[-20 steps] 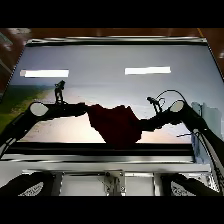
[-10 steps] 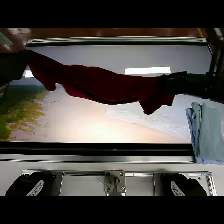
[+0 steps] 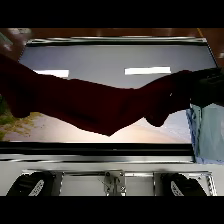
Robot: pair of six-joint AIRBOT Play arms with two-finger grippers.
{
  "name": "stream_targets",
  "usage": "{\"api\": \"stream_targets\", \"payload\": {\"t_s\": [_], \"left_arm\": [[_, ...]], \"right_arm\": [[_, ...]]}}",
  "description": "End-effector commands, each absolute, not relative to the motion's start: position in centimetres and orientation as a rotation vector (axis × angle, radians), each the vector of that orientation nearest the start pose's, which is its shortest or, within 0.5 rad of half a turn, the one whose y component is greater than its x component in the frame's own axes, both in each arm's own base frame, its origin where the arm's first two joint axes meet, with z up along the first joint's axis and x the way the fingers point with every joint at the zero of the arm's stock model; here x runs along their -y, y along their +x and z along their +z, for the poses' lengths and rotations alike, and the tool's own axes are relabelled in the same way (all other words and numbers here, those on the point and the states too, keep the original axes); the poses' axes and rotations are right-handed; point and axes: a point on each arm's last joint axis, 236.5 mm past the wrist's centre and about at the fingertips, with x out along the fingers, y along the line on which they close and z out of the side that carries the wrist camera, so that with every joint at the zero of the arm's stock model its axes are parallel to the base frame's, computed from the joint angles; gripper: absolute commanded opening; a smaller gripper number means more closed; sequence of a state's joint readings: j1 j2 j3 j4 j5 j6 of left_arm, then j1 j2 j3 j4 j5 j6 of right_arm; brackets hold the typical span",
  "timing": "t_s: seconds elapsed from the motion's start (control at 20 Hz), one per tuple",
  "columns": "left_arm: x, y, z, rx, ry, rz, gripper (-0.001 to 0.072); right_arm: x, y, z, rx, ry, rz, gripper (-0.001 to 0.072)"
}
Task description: Fold the shirts.
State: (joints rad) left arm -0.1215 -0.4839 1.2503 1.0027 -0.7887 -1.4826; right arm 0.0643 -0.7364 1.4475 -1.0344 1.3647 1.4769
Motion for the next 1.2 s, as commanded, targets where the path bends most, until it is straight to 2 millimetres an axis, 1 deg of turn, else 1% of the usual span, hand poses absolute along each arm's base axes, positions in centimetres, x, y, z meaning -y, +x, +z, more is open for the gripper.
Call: {"api": "stream_targets", "payload": {"t_s": [0.0,0.1,0.15,0.2,0.25,0.3,0.35,0.4,0.45,0.5,0.6,0.65,0.7,0.8,0.85,0.9,0.95,1.0,1.1,1.15], "left_arm": [[10.7,26.0,36.8,-0.223,-0.335,-0.415,0.0043],[10.9,27.7,33.9,-0.307,-0.336,-0.4,0.0042],[11.0,28.6,32.5,-0.346,-0.339,-0.392,0.0042],[11.0,29.7,31.2,-0.383,-0.34,-0.381,0.0042],[10.9,30.9,29.8,-0.425,-0.341,-0.366,0.0042],[10.7,32.6,28.0,-0.474,-0.345,-0.343,0.0042],[10.4,34.3,26.1,-0.528,-0.354,-0.319,0.0042],[10.0,36.2,23.6,-0.594,-0.365,-0.291,0.0042],[9.5,37.9,20.9,-0.661,-0.377,-0.263,0.0042],[9.2,39.6,17.8,-0.736,-0.389,-0.237,0.0042],[9.5,41.9,11.8,-0.882,-0.432,-0.216,0.0043],[10.2,42.6,8.8,-0.958,-0.467,-0.215,0.0043],[11.2,43.0,6.3,-1.023,-0.517,-0.223,0.0043],[13.5,43.7,2.4,-1.128,-0.659,-0.242,0.0044],[14.0,44.0,1.2,-1.155,-0.717,-0.242,0.006],[13.9,44.4,0.5,-1.169,-0.756,-0.232,0.0207],[13.2,44.7,0.4,-1.172,-0.794,-0.221,0.056],[12.2,44.9,1.0,-1.17,-0.831,-0.211,0.0707],[9.4,44.1,3.0,-1.202,-0.838,-0.237,0.0713],[7.7,43.0,4.2,-1.231,-0.826,-0.25,0.0667]], "right_arm": [[-13.8,21.9,24.4,-0.999,0.274,0.523,0.0068],[-14.9,21.3,18.0,-1.156,0.259,0.515,0.0068],[-15.5,21.5,14.3,-1.201,0.234,0.502,0.0068],[-16.0,22.2,10.7,-1.206,0.2,0.48,0.0068],[-16.1,23.2,7.7,-1.191,0.159,0.453,0.0068],[-15.6,24.5,4.9,-1.174,0.112,0.409,0.0068],[-14.9,25.7,2.7,-1.168,0.083,0.361,0.0068],[-14.0,27.2,0.9,-1.162,0.058,0.312,0.0068],[-13.3,28.8,-0.4,-1.151,0.027,0.272,0.0068],[-13.1,30.3,-1.3,-1.132,0.022,0.253,0.0069],[-13.2,32.8,-3.0,-1.104,0.073,0.229,0.0069],[-13.5,33.5,-3.8,-1.104,0.107,0.221,0.0069],[-13.9,33.9,-4.6,-1.111,0.143,0.217,0.0069],[-14.6,34.3,-5.9,-1.126,0.189,0.214,0.0069],[-15.0,34.3,-6.1,-1.135,0.22,0.214,0.0069],[-15.2,34.3,-6.2,-1.137,0.234,0.214,0.0069],[-15.2,34.3,-6.2,-1.138,0.234,0.214,0.0069],[-15.2,34.1,-6.3,-1.145,0.228,0.216,0.0069],[-15.1,33.7,-6.5,-1.166,0.215,0.218,0.0069],[-15.0,33.3,-6.7,-1.181,0.209,0.219,0.007]]}}
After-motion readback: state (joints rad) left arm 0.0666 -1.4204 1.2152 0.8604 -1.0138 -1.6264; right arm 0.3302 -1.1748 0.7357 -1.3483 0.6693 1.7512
